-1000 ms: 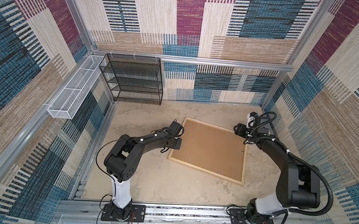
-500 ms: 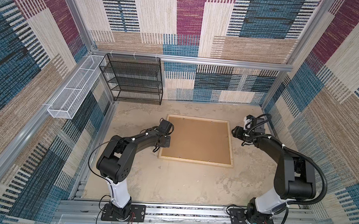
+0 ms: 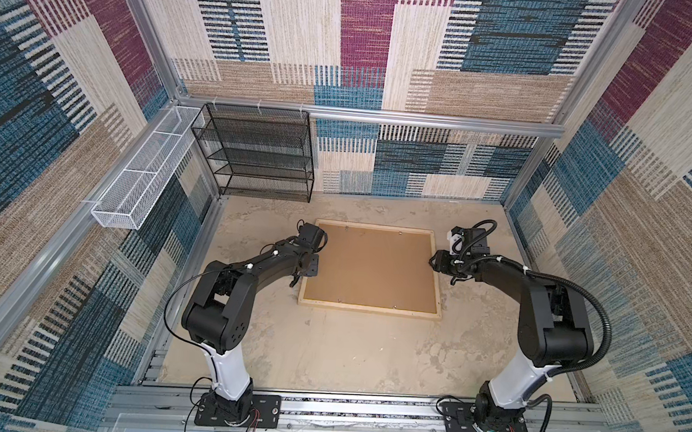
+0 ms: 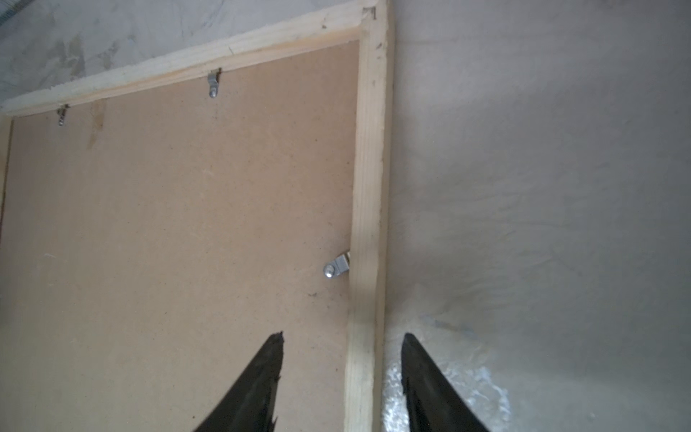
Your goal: Put the photo into the frame
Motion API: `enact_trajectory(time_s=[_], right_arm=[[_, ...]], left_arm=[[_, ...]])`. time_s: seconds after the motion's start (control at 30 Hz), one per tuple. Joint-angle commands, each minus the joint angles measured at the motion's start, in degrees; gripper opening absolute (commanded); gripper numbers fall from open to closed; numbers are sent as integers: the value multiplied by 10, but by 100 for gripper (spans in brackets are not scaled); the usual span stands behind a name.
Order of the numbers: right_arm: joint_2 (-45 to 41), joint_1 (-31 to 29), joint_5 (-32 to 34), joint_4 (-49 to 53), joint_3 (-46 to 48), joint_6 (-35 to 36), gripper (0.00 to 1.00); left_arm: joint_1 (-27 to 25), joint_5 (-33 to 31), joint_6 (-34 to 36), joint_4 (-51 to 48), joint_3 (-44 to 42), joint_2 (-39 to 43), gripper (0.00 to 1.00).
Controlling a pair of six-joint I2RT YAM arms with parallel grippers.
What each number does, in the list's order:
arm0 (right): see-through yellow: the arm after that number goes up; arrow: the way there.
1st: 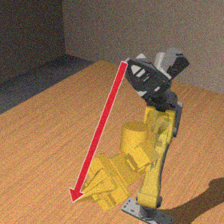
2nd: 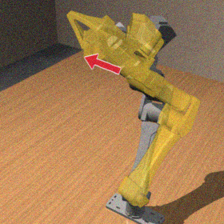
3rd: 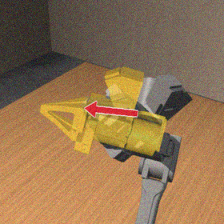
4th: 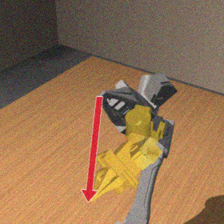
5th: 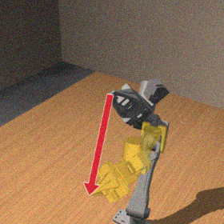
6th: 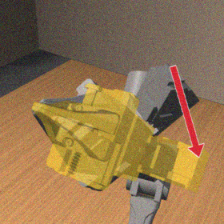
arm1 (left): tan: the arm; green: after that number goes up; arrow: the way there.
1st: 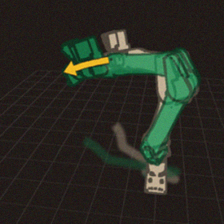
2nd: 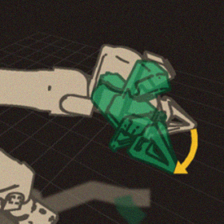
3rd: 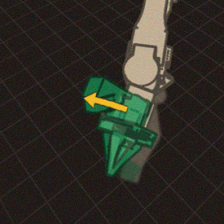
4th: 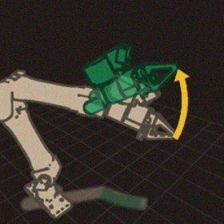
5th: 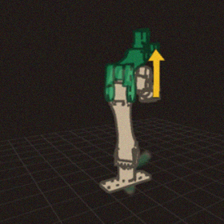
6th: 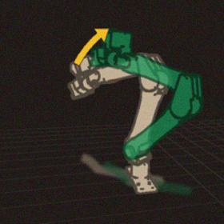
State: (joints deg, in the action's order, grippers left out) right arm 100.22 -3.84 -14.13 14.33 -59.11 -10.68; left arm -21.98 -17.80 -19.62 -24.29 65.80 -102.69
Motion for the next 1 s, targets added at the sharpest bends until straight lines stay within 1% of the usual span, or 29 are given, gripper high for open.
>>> enact_trajectory(time_s=[0.0,0.17,0.3,0.43,0.5,0.67,0.83,0.97], right_arm=[[12,-11,34,16,-9,9,50],[24,-20,68,25,-17,6,45],[25,-24,87,32,-20,5,39],[25,-30,99,40,-24,5,34],[26,-33,107,43,-26,4,33],[26,-39,118,45,-27,2,29],[26,-45,128,51,-27,-1,28],[31,-48,135,54,-27,-3,25]], left_arm=[[-1,-5,-15,-8,-10,18,38],[-2,6,-14,2,-30,44,38],[-3,12,-15,20,-54,77,38],[-15,23,-5,61,-88,121,38],[-26,25,3,84,-103,139,38],[-60,6,21,114,-124,167,39],[-107,-13,51,151,-143,184,40],[-137,-5,78,168,-146,187,41]])
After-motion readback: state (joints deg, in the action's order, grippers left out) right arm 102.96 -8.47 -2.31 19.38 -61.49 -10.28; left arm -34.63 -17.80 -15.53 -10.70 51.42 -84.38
